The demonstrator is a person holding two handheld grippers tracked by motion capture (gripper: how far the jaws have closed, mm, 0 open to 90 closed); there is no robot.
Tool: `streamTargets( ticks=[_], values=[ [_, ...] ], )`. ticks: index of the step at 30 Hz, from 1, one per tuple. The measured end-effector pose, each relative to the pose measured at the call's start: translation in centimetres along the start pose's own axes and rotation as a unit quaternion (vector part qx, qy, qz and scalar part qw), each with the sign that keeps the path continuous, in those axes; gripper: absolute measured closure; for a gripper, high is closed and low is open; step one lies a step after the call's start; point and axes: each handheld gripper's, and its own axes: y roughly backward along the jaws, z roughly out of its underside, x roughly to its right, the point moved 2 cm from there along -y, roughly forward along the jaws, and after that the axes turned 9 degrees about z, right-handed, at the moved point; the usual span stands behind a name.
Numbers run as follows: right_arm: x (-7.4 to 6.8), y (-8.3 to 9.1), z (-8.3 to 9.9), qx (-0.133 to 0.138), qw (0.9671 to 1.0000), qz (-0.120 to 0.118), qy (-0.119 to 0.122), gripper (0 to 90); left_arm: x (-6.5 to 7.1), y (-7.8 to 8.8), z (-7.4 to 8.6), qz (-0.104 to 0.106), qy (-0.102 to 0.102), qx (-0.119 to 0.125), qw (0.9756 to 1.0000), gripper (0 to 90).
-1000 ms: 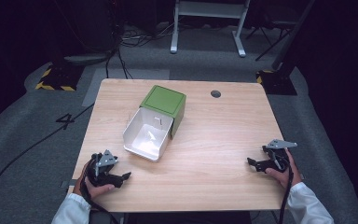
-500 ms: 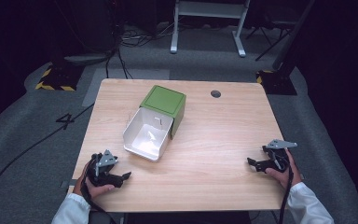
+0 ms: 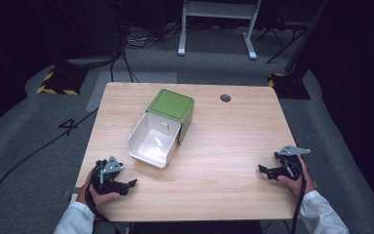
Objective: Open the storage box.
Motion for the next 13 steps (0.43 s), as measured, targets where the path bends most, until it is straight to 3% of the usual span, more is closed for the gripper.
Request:
streamTargets(
  ticks=[13],
  values=[
    [0.0,0.0,0.0,0.0,1.0,0.0,0.0,4.6,-0.09,-0.01,-0.06,-0.004,0.0,-0.001,1.0,15.1]
  ],
)
